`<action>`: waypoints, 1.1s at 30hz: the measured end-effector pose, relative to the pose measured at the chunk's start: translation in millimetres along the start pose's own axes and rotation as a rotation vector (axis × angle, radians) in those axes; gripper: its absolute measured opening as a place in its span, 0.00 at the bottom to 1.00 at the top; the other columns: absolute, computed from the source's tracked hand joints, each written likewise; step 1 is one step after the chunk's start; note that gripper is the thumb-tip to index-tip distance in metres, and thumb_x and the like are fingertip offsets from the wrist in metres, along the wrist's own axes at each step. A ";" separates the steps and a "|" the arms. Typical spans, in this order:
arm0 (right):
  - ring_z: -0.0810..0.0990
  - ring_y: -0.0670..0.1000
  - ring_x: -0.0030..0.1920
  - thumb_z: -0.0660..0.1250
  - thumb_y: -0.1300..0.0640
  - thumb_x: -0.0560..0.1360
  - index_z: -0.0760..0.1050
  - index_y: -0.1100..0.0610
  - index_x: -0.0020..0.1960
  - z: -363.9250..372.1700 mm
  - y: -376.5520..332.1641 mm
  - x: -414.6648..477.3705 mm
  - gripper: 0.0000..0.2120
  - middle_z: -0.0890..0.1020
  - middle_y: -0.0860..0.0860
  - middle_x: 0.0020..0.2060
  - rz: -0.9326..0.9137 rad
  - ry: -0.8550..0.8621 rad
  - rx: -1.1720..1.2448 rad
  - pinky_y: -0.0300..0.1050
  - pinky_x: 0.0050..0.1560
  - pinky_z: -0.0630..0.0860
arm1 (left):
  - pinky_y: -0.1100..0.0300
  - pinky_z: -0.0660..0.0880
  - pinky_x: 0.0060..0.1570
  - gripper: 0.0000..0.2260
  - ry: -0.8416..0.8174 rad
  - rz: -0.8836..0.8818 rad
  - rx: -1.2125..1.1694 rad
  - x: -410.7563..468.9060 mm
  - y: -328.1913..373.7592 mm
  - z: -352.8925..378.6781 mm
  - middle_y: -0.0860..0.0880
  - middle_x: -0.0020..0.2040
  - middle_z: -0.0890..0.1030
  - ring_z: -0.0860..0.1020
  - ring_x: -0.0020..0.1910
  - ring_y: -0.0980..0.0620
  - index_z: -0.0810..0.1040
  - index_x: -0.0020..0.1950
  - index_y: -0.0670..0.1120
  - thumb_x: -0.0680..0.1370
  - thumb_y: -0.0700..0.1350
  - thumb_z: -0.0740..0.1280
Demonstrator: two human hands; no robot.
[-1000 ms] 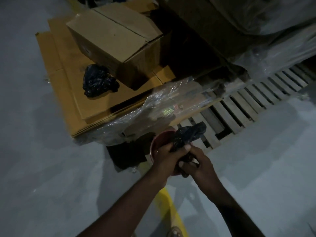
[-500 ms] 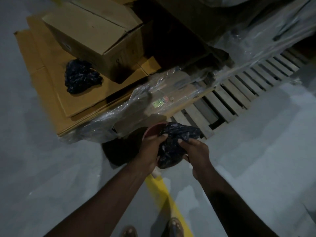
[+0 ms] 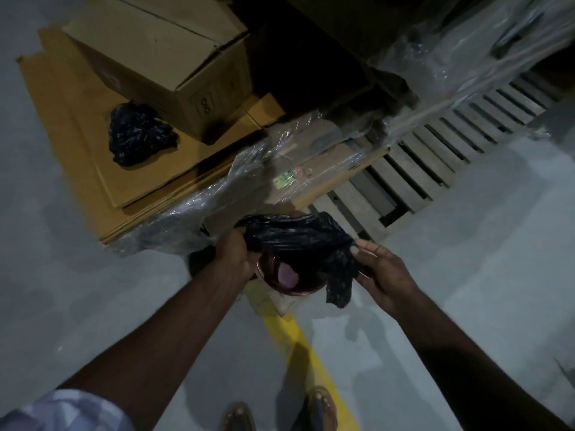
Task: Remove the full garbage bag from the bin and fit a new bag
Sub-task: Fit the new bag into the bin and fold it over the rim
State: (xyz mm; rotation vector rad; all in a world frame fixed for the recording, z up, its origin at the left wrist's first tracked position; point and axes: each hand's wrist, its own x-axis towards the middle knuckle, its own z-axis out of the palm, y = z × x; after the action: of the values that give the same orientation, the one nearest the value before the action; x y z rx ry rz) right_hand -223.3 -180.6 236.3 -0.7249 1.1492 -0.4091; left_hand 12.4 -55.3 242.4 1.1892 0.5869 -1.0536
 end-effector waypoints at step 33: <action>0.80 0.59 0.66 0.62 0.72 0.78 0.80 0.65 0.66 57.6 74.5 30.3 0.19 0.83 0.60 0.64 -0.389 -0.264 -1.029 0.56 0.71 0.74 | 0.51 0.76 0.71 0.22 -0.568 0.610 1.412 0.9 -21.3 5.8 0.46 0.72 0.80 0.77 0.72 0.48 0.83 0.68 0.45 0.77 0.29 0.70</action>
State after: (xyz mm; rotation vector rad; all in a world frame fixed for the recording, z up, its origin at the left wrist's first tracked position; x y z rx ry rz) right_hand -163.6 -129.4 176.2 -1.8584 0.9169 0.0009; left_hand -7.0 -61.3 233.8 1.9214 -1.1262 -1.1458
